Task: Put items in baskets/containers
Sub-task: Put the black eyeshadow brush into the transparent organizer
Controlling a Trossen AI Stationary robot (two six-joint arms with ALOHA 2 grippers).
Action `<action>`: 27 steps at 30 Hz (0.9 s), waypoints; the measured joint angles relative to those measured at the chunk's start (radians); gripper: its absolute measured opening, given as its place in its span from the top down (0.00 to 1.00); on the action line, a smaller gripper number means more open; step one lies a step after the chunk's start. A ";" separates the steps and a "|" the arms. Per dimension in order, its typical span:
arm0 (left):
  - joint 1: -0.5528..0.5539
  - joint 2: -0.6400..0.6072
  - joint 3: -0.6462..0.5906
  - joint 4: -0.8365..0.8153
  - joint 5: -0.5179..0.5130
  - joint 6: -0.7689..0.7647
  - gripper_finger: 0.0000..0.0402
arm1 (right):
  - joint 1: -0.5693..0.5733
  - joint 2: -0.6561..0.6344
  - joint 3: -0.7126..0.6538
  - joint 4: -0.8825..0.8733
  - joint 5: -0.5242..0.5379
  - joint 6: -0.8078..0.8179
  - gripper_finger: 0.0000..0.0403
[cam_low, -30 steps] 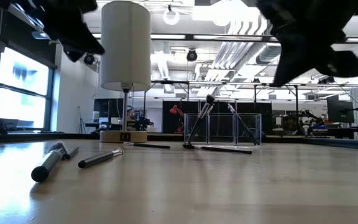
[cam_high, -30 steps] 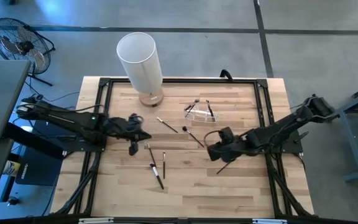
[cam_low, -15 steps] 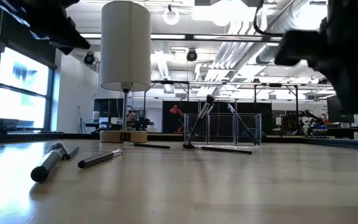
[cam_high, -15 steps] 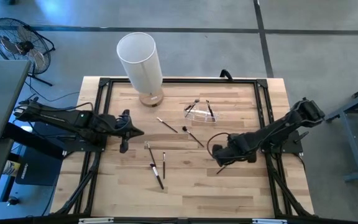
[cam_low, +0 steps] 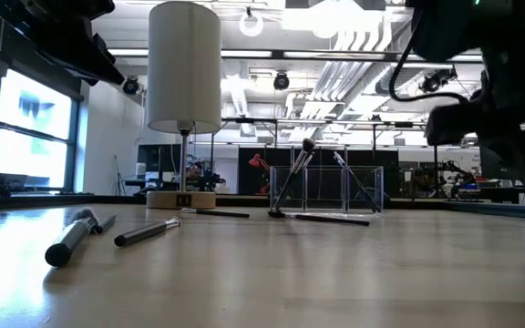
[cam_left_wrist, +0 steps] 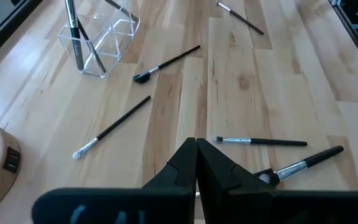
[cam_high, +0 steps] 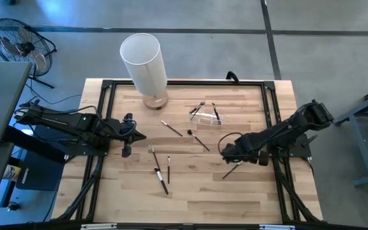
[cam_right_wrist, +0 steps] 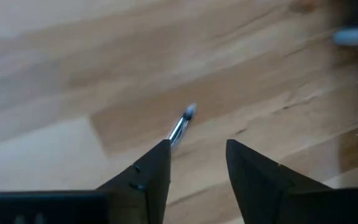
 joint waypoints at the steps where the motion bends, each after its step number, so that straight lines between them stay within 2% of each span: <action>1: 0.000 0.000 0.000 0.000 0.000 0.000 1.00 | -0.007 0.000 -0.010 0.001 -0.002 0.001 0.61; 8: 0.000 0.000 0.000 -0.006 0.000 0.000 1.00 | -0.050 0.000 -0.100 0.082 -0.042 0.032 0.58; 12: 0.000 0.000 0.000 -0.025 0.000 -0.005 1.00 | -0.065 -0.001 -0.148 0.187 -0.047 0.034 0.60; 16: 0.000 0.000 0.000 -0.025 0.000 -0.007 1.00 | -0.072 -0.004 -0.166 0.221 -0.052 0.034 0.63; 21: 0.000 0.000 0.000 -0.025 -0.001 -0.003 1.00 | -0.072 -0.003 -0.167 0.238 -0.043 0.025 0.72; 27: 0.000 0.000 0.000 -0.023 -0.005 0.005 1.00 | -0.072 -0.002 -0.168 0.267 -0.033 0.018 0.90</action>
